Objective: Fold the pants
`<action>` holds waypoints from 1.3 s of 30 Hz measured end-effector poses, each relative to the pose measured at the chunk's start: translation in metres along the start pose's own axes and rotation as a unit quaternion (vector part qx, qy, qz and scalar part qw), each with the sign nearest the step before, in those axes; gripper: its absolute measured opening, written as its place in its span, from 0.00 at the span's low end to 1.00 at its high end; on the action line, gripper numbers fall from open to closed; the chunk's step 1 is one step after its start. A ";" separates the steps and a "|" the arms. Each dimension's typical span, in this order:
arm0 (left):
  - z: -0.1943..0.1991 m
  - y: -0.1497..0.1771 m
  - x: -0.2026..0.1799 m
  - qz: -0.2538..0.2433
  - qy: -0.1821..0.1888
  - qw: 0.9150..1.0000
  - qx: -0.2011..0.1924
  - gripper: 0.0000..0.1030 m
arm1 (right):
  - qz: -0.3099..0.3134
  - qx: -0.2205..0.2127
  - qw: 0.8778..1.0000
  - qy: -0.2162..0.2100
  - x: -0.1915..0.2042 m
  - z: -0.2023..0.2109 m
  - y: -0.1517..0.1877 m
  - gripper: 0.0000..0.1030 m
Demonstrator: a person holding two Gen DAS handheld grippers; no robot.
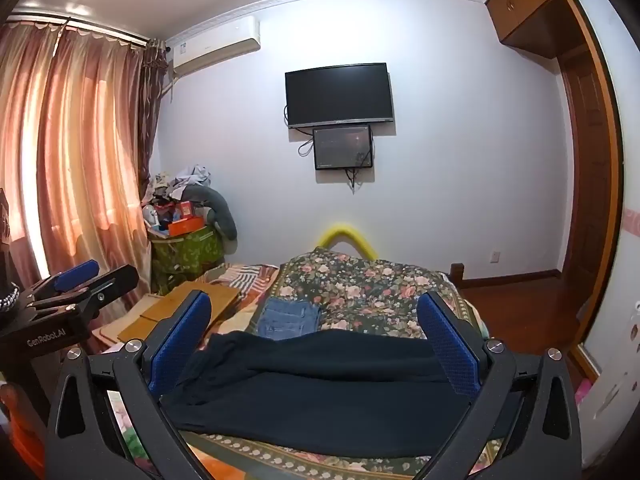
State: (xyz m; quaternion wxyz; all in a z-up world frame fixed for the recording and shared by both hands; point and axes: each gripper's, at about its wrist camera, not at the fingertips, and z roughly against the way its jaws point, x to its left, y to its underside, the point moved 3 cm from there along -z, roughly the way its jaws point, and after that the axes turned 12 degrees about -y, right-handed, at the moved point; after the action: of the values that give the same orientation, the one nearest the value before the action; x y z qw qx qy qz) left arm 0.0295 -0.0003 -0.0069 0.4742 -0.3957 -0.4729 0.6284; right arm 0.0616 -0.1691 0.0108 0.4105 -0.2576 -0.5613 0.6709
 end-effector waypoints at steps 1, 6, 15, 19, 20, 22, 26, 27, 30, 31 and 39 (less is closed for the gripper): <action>0.000 0.000 0.000 -0.003 -0.003 1.000 0.000 1.00 | 0.000 0.000 1.000 0.001 0.000 0.000 0.000 1.00; -0.009 0.004 -0.012 -0.020 -0.002 1.000 0.012 1.00 | -0.002 0.003 1.000 0.004 0.000 0.000 0.001 1.00; -0.008 0.000 0.000 0.003 0.001 1.000 0.004 1.00 | -0.007 0.007 1.000 0.004 -0.003 0.001 -0.001 1.00; -0.007 0.001 0.001 0.002 0.001 1.000 0.005 1.00 | -0.004 0.009 1.000 0.005 -0.001 -0.004 0.000 1.00; -0.008 0.001 0.002 0.003 0.002 1.000 0.005 1.00 | -0.004 0.009 1.000 0.005 -0.001 -0.004 0.000 1.00; -0.009 0.002 0.002 0.003 0.003 1.000 0.006 1.00 | -0.005 0.009 1.000 0.004 -0.001 -0.004 0.000 1.00; -0.010 0.002 0.002 0.004 0.003 1.000 0.007 1.00 | -0.003 0.010 1.000 0.004 -0.001 -0.004 0.000 1.00; -0.011 0.002 0.002 0.005 0.003 1.000 0.009 1.00 | -0.004 0.009 1.000 0.005 -0.001 -0.003 0.000 1.00; -0.014 0.001 0.003 0.006 0.002 1.000 0.011 1.00 | -0.002 0.010 1.000 0.006 0.000 -0.002 0.000 1.00; -0.015 0.001 0.003 0.006 0.002 1.000 0.011 1.00 | -0.002 0.010 1.000 0.006 0.000 -0.002 -0.001 1.00; -0.017 0.001 0.007 0.008 0.001 1.000 0.013 1.00 | -0.002 0.013 1.000 0.005 0.000 -0.003 0.001 1.00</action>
State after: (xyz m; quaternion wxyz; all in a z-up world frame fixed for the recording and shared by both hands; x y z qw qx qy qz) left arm 0.0434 0.0103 -0.0121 0.4746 -0.3938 -0.4609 0.6381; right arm 0.0639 -0.1673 0.0088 0.4181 -0.2547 -0.5512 0.6756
